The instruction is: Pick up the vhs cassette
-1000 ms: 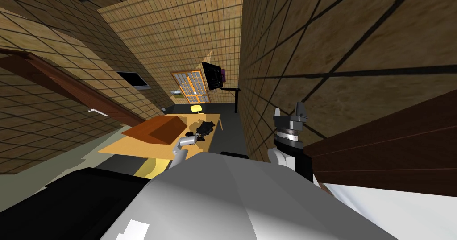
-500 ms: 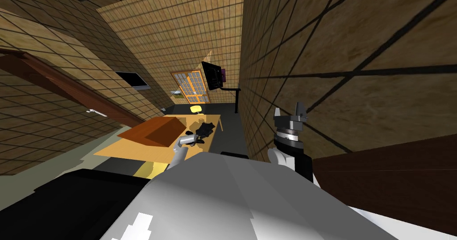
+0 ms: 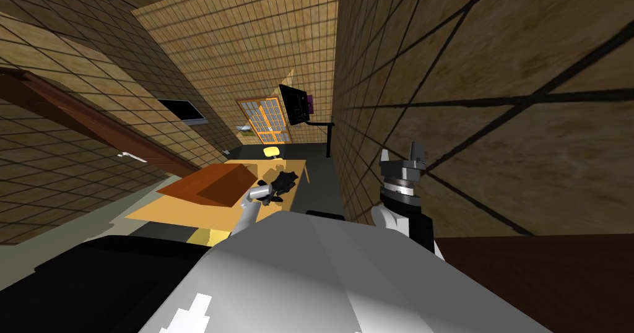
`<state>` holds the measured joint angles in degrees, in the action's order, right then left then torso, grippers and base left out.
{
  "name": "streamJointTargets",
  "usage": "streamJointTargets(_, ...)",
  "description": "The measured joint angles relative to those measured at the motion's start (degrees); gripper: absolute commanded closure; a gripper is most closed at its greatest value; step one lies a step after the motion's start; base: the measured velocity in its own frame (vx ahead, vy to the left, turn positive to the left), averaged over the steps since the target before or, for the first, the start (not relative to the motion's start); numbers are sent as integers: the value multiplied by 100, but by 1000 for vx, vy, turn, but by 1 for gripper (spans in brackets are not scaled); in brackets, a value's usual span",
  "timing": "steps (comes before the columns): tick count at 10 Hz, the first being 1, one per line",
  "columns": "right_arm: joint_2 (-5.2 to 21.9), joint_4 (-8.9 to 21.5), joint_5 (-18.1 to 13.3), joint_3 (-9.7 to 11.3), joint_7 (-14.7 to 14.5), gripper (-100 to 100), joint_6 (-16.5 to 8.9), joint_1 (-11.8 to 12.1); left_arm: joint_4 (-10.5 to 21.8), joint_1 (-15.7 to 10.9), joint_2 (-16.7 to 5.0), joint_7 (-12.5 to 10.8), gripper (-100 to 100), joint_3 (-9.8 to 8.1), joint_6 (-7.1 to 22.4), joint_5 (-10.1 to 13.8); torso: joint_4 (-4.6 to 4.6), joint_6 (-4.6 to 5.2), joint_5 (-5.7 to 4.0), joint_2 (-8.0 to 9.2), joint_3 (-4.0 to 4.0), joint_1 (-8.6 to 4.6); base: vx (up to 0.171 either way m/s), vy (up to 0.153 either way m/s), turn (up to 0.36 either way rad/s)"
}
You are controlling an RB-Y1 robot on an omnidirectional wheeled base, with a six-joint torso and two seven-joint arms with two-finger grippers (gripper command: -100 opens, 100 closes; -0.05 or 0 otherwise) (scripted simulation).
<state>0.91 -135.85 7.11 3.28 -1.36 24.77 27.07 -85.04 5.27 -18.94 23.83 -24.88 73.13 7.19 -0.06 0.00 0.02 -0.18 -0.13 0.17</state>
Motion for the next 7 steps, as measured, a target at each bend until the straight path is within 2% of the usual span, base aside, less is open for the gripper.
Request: streamJointTargets(7, 0, 0, 0, 0, 0, 0, 0, 0, 395, -348, -115, 84, -100, -140, 898, 42, 1, 0, 0, 4, 2, -3, 40, 24, 3)
